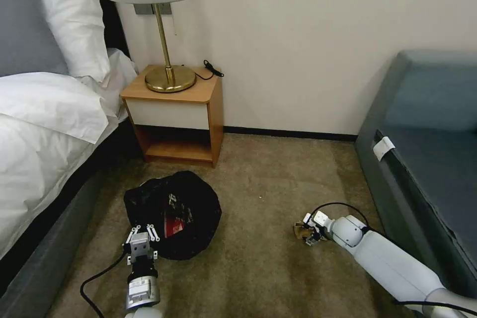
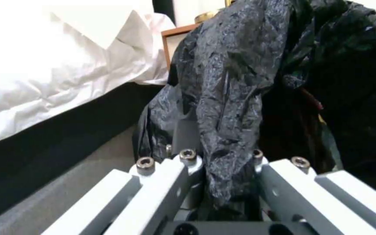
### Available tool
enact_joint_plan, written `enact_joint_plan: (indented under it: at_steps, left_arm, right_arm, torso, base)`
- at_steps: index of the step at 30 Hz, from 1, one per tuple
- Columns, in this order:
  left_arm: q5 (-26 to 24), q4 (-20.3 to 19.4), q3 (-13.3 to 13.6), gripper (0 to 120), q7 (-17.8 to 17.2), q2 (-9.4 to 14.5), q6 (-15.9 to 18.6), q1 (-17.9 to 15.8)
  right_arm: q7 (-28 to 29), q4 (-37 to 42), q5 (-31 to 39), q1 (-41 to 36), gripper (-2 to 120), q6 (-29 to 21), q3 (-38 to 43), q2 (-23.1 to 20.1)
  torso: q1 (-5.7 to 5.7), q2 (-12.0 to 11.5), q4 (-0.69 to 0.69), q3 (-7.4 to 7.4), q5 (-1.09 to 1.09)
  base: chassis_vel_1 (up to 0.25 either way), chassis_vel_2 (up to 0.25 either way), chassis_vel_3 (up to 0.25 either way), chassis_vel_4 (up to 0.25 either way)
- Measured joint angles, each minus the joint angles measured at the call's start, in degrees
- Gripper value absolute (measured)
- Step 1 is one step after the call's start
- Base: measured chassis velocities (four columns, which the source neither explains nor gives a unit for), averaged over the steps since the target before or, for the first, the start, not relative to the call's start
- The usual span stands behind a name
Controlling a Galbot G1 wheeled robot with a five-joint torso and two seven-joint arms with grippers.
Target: Pick up the trash bin, then pick up the garbage on the floor and place it into the trash bin.
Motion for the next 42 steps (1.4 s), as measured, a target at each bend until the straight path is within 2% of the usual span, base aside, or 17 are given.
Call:
enact_joint_plan:
  at_steps: [2,3,5,6,8,9,11,12,14,15,17,18,21,22,24,35,42]
  left_arm:
    - [0.0,0.0,0.0,3,0.0,0.0,-0.1,0.1]
    - [0.0,0.0,0.0,3,0.0,0.0,-0.1,0.1]
    - [0.0,0.0,-0.1,3,-0.1,0.0,-0.2,0.1]
    - [0.0,0.0,-0.1,3,-0.1,0.0,-0.2,0.1]
    - [0.0,0.1,-0.1,3,-0.1,0.0,-0.2,0.1]
    - [0.0,0.1,-0.1,3,-0.1,0.0,-0.2,0.1]
    - [0.0,0.1,-0.1,3,-0.1,0.0,-0.3,0.1]
    - [0.0,0.1,-0.1,3,-0.1,0.0,-0.3,0.1]
    - [0.0,0.2,-0.2,3,-0.1,0.0,-0.3,0.1]
    - [0.0,0.2,-0.2,3,-0.1,0.0,-0.3,0.1]
    - [0.0,0.2,-0.1,3,-0.1,-0.1,-0.4,0.1]
    - [0.0,0.2,-0.1,3,-0.1,-0.1,-0.4,0.1]
    - [0.1,0.3,-0.1,3,-0.1,-0.1,-0.4,0.1]
    - [0.1,0.3,-0.1,3,-0.1,-0.1,-0.4,0.1]
    - [0.1,0.4,-0.1,3,-0.1,-0.1,-0.5,0.1]
    - [0.5,0.3,0.0,3,-0.2,-0.3,-0.8,0.5]
    - [1.1,0.4,0.0,3,-0.2,-0.4,-1.1,0.9]
  right_arm:
    - [-0.2,0.0,0.0,0.0,79,0.0,0.0,0.0]
    - [-0.2,0.0,0.0,0.0,79,0.0,0.0,0.0]
    - [-0.3,-0.1,0.0,0.0,68,0.1,0.1,0.0]
    - [-0.3,-0.1,0.0,0.0,68,0.1,0.1,0.0]
    - [-0.4,-0.1,0.0,-0.1,58,0.3,0.1,0.0]
    - [-0.4,-0.1,0.0,-0.1,58,0.3,0.1,0.0]
    - [-0.5,-0.1,0.0,-0.2,48,0.3,0.1,0.0]
    - [-0.5,-0.1,0.0,-0.2,48,0.3,0.1,0.0]
    - [-0.5,-0.2,0.0,-0.2,36,0.4,0.2,0.0]
    - [-0.5,-0.2,0.0,-0.2,36,0.4,0.2,0.0]
    - [-0.5,-0.2,0.0,-0.2,25,0.4,0.2,0.0]
    - [-0.5,-0.2,0.0,-0.2,25,0.4,0.2,0.0]
    - [-0.5,-0.3,0.0,-0.2,10,0.5,0.3,0.0]
    - [-0.5,-0.3,0.0,-0.2,10,0.5,0.3,0.0]
    - [-0.5,-0.3,0.0,-0.2,1,0.5,0.3,0.0]
    - [-0.5,-0.2,-0.3,-0.2,0,0.7,0.4,-0.1]
    - [-0.3,-1.3,-3.1,0.3,0,1.2,2.6,0.7]
  torso:
    - [0.0,0.0,0.0,0.0,0.0]
    - [0.0,0.0,0.0,0.0,0.0]
    - [0.0,0.0,0.0,0.0,0.0]
    - [0.0,0.0,0.0,0.0,0.0]
    - [0.0,0.0,0.0,0.0,0.0]
    - [0.0,0.0,0.0,0.0,0.0]
    - [0.0,0.0,0.0,0.0,0.0]
    - [0.0,0.0,0.0,0.0,0.0]
    - [0.0,0.0,0.0,0.0,0.0]
    - [0.0,0.0,0.0,0.0,0.0]
    - [0.0,0.0,0.0,0.0,0.0]
    - [0.0,0.0,0.0,0.0,0.0]
    - [0.0,0.0,0.0,0.0,0.0]
    - [0.0,0.0,0.0,0.0,0.0]
    - [0.0,0.0,0.0,0.0,0.0]
    - [0.0,0.0,0.0,0.0,0.0]
    - [0.0,0.0,0.0,0.0,0.0]
  base:
    - [0.0,0.0,0.0,0.0]
    - [0.0,0.0,0.0,0.0]
    - [0.0,0.0,0.0,0.0]
    - [0.0,0.0,0.0,0.0]
    - [0.0,0.0,0.0,0.0]
    - [0.0,0.0,0.0,0.0]
    - [0.0,0.0,0.0,0.0]
    - [0.0,0.0,0.0,0.0]
    - [0.0,0.0,0.0,0.0]
    - [0.0,0.0,0.0,0.0]
    - [0.0,0.0,0.0,0.0]
    - [0.0,0.0,0.0,0.0]
    - [0.0,0.0,0.0,0.0]
    - [0.0,0.0,0.0,0.0]
    - [0.0,0.0,0.0,0.0]
    - [0.0,0.0,0.0,0.0]
    - [0.0,0.0,0.0,0.0]
